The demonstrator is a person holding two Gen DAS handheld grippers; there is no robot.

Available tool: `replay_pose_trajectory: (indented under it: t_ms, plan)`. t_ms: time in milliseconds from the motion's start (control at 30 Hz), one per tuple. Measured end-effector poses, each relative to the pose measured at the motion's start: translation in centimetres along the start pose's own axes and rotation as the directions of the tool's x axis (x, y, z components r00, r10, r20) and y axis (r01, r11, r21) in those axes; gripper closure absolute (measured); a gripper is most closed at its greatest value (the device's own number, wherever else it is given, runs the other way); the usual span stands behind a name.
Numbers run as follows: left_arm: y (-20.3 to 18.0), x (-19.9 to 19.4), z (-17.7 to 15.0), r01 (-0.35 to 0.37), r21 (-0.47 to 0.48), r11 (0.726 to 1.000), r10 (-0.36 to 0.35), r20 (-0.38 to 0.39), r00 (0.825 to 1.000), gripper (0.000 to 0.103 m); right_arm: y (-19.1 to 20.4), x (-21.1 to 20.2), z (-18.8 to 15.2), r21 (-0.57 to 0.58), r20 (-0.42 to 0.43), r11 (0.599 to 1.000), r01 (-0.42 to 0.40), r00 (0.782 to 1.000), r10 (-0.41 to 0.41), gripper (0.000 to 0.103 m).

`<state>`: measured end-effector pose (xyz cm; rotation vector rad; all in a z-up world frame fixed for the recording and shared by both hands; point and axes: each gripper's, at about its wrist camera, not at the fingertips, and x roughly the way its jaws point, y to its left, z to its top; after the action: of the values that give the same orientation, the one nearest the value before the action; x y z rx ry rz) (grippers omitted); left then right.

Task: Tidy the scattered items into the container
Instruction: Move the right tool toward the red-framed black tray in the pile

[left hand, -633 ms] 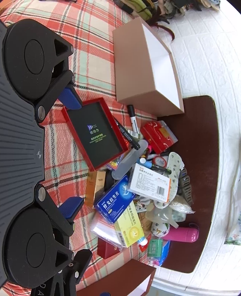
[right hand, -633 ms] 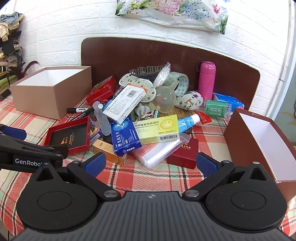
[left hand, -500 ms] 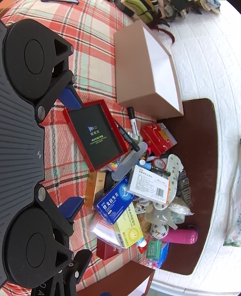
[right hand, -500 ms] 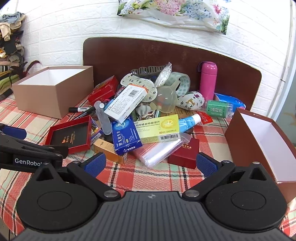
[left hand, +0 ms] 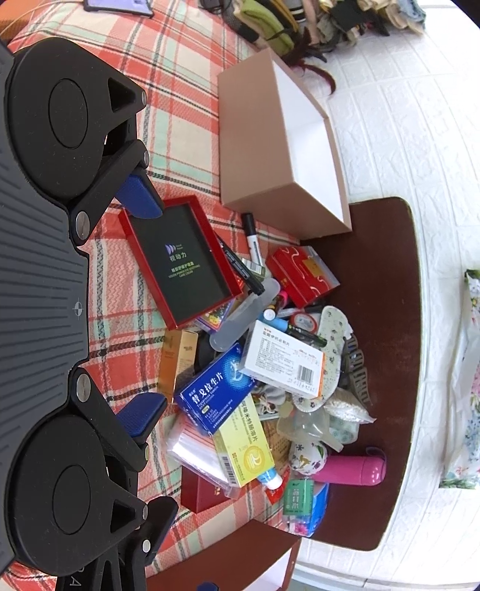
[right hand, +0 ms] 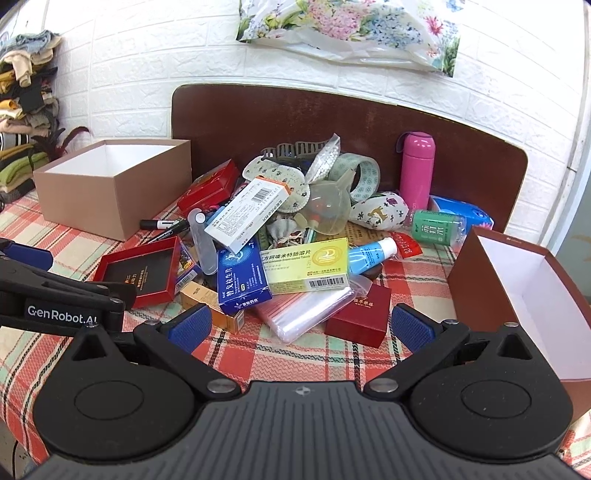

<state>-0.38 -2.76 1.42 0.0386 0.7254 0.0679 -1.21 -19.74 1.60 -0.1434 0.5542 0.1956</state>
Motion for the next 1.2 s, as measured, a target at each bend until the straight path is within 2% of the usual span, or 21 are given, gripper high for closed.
replay_pose_trajectory:
  t_ms: [1200]
  plan:
    - [1.2, 1.6, 0.2, 0.018, -0.033, 0.999, -0.02, -0.042, 0.999, 0.0, 0.6, 1.4, 0.4, -0.005, -0.026, 1.0, -0.001, 1.0, 0.001, 0.0]
